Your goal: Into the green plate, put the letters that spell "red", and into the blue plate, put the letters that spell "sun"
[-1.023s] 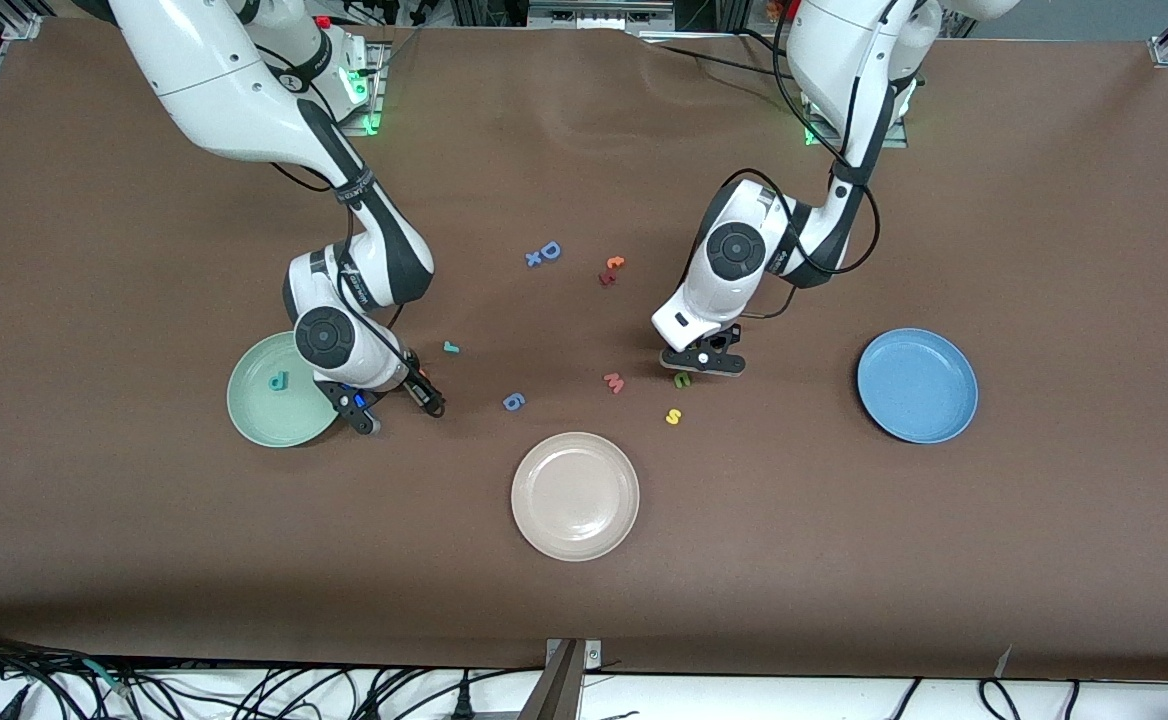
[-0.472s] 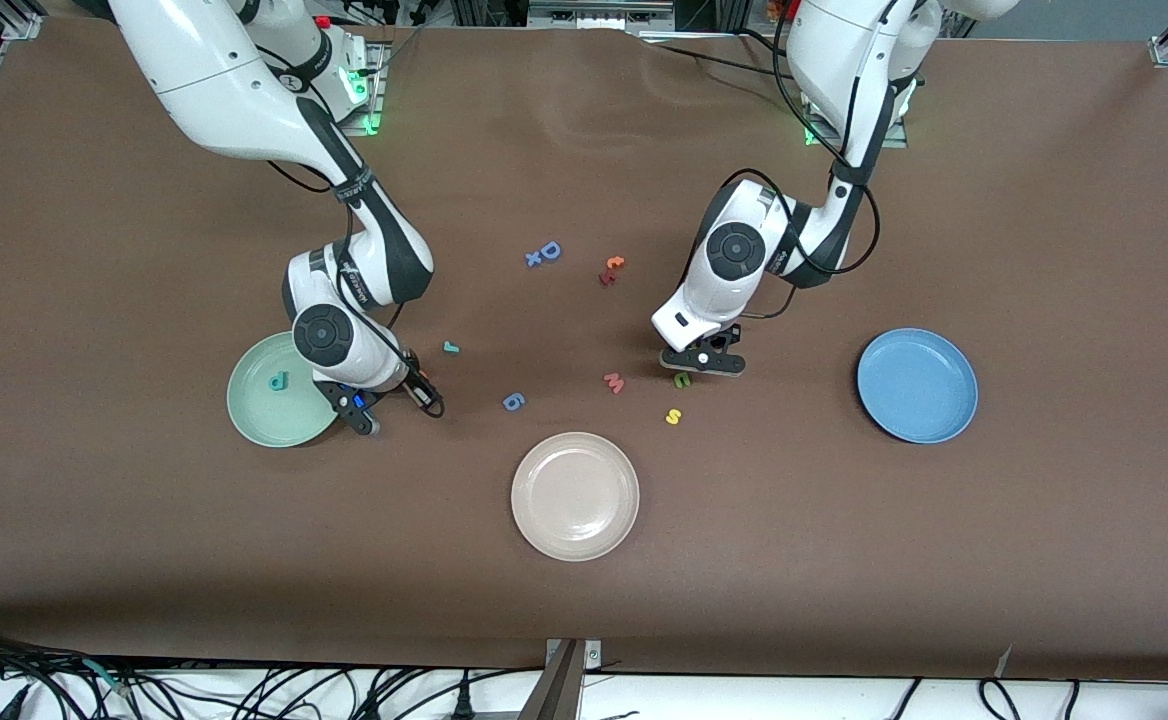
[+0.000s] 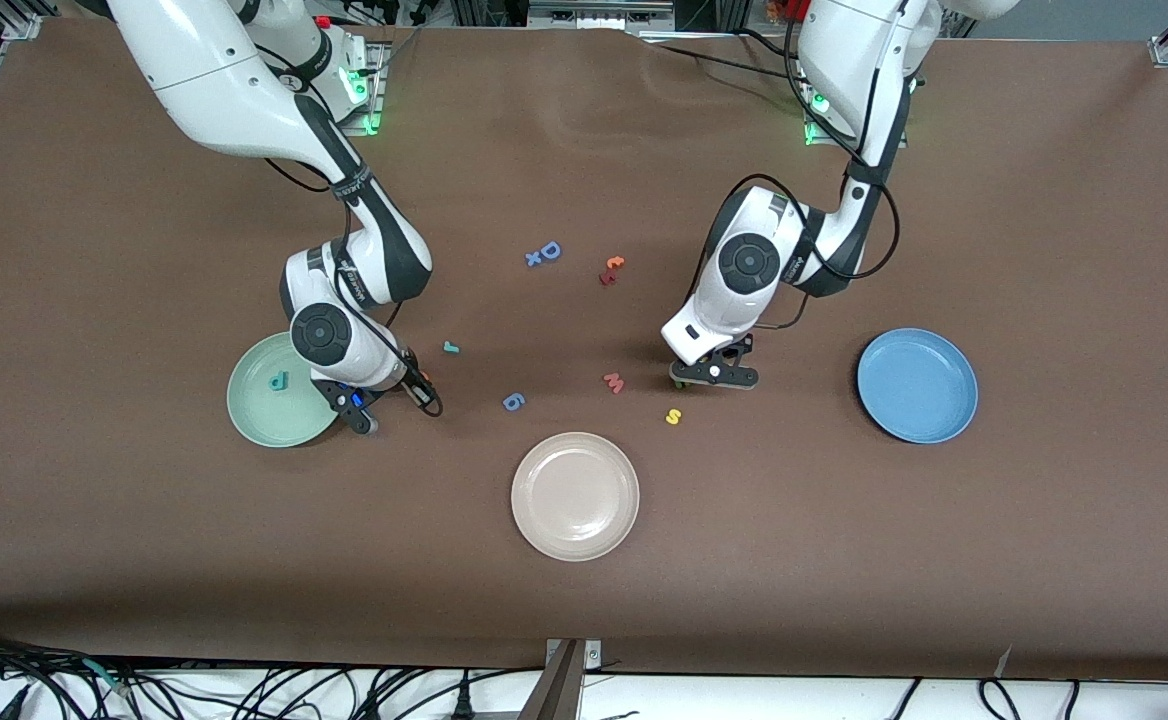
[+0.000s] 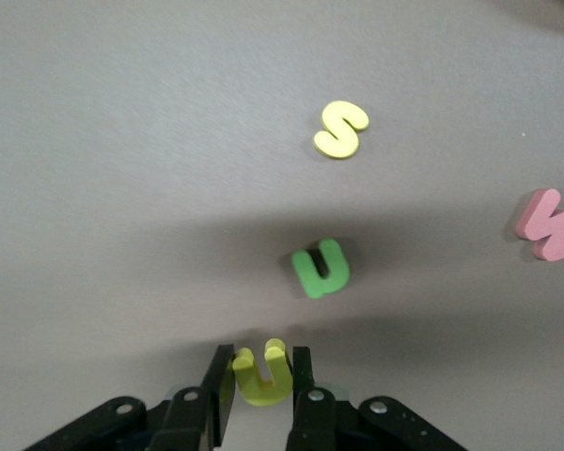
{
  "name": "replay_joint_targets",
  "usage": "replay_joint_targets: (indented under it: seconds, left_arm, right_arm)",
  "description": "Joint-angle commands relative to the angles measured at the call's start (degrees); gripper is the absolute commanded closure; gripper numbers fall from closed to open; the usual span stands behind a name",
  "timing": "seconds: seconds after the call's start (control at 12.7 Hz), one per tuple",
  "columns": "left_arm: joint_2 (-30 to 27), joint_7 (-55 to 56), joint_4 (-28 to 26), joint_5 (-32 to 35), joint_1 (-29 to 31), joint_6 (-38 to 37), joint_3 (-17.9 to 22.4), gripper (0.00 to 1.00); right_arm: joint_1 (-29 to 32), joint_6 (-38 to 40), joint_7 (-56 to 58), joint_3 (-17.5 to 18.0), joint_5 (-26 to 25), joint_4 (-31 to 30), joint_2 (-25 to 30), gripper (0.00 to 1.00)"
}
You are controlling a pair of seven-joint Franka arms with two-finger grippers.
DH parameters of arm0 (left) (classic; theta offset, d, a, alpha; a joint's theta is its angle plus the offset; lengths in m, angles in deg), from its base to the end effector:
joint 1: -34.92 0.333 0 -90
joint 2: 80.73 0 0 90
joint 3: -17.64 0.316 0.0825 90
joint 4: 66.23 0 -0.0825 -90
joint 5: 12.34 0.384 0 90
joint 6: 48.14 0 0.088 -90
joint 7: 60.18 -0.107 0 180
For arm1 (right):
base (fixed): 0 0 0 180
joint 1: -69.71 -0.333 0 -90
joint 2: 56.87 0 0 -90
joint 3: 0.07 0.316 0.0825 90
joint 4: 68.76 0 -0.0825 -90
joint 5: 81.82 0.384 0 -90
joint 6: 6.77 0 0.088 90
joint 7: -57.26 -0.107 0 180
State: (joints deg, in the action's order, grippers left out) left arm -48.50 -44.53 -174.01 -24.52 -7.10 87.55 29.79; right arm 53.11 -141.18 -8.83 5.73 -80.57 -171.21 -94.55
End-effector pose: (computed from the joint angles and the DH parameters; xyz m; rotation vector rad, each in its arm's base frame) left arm 0.5416 -0.3210 0.2089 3.1282 -0.1877 -0.1000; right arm 0.5980 0.2426 0.1775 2.8791 -1.2114 -0.1934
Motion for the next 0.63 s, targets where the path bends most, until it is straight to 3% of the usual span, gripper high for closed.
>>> replay_joint_targets:
  seconds: [0.0,0.24,0.55]
  left_arm:
    - [-2.5,-7.2,1.3,-0.2,0.2,-6.6,3.4,0.98]
    - [-4.3,-14.0,1.3,-0.2,0.3,-11.0,6.8,0.98]
    - [-6.2,-25.6,1.0,-0.2,5.2,-14.9,9.4,0.98]
  right_arm:
    - [0.1,-0.9,-0.2,0.0,-0.5,-1.6,0.0,0.83]
    - [0.2,0.1,0.3,-0.1,-0.5,-1.1,0.8,0.83]
    - [0.6,11.5,6.7,-3.2,-0.4,1.3,4.9,0.85]
